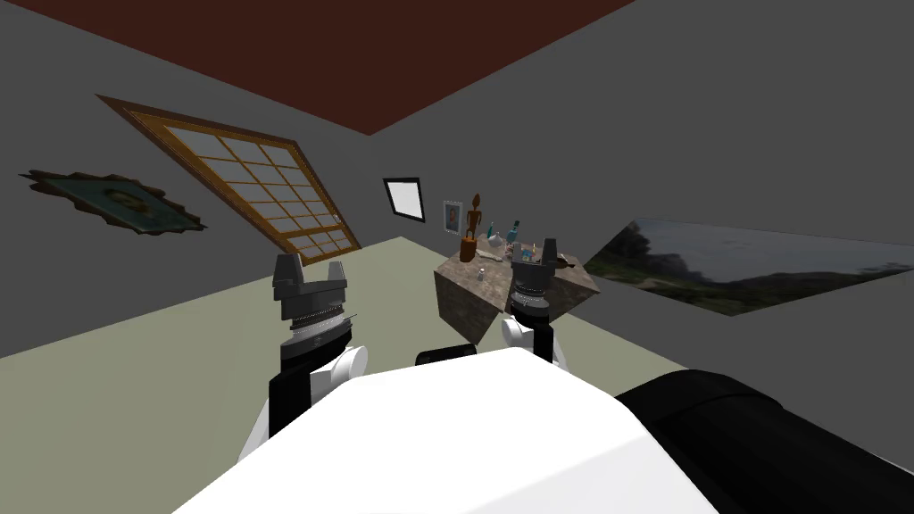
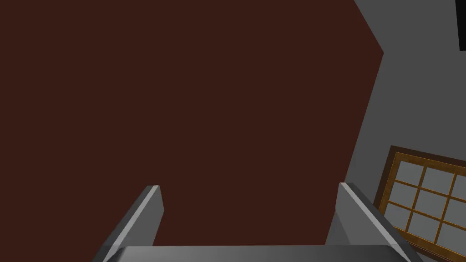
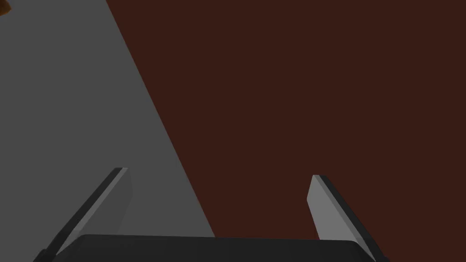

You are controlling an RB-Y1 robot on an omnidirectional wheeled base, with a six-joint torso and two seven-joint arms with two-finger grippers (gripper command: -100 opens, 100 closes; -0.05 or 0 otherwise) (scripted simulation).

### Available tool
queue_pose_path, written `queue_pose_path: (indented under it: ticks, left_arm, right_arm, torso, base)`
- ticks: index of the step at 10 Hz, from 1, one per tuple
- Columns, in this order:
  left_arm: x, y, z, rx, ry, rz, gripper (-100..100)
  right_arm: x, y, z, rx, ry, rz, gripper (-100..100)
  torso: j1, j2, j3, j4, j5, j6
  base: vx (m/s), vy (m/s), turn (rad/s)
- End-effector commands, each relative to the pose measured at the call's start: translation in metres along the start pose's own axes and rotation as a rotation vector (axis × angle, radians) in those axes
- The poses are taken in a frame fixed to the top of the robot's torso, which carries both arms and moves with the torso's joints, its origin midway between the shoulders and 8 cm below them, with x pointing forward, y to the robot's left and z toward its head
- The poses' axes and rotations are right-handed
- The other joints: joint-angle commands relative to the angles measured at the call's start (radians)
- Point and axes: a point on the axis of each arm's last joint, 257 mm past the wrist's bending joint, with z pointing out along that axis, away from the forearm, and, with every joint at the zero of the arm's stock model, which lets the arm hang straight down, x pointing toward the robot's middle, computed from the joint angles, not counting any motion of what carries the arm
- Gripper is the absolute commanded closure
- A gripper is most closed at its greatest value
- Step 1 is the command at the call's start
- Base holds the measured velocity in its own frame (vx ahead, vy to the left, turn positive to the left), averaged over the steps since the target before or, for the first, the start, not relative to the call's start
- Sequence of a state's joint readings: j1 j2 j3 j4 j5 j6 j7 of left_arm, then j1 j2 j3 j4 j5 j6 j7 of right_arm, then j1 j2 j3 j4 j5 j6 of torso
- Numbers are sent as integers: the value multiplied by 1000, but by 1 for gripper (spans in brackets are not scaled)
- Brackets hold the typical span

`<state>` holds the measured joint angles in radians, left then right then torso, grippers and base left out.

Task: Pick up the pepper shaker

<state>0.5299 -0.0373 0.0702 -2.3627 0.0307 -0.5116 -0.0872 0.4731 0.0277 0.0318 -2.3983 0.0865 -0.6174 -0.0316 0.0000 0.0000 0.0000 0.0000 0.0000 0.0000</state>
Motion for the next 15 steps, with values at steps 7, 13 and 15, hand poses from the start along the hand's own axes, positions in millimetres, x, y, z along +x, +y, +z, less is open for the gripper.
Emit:
queue_pose_path:
  ticks: [7,13,15]
  left_arm:
    - [0,0,0,0,0,0,0]
    - [0,0,0,0,0,0,0]
    - [0,0,0,0,0,0,0]
  right_arm:
    - [11,-76,-25,168,181,-183,-100]
    - [-12,-157,-58,355,245,-387,-100]
    - [-19,-174,-68,400,256,-431,-100]
  torso:
    - [11,-5,-3,-1,2,0]
    - [11,-2,-1,-1,3,0]
    - [16,-5,-3,-1,4,0]
  base:
    - [46,113,-48]
    - [64,205,-64]
    - [63,217,-73]
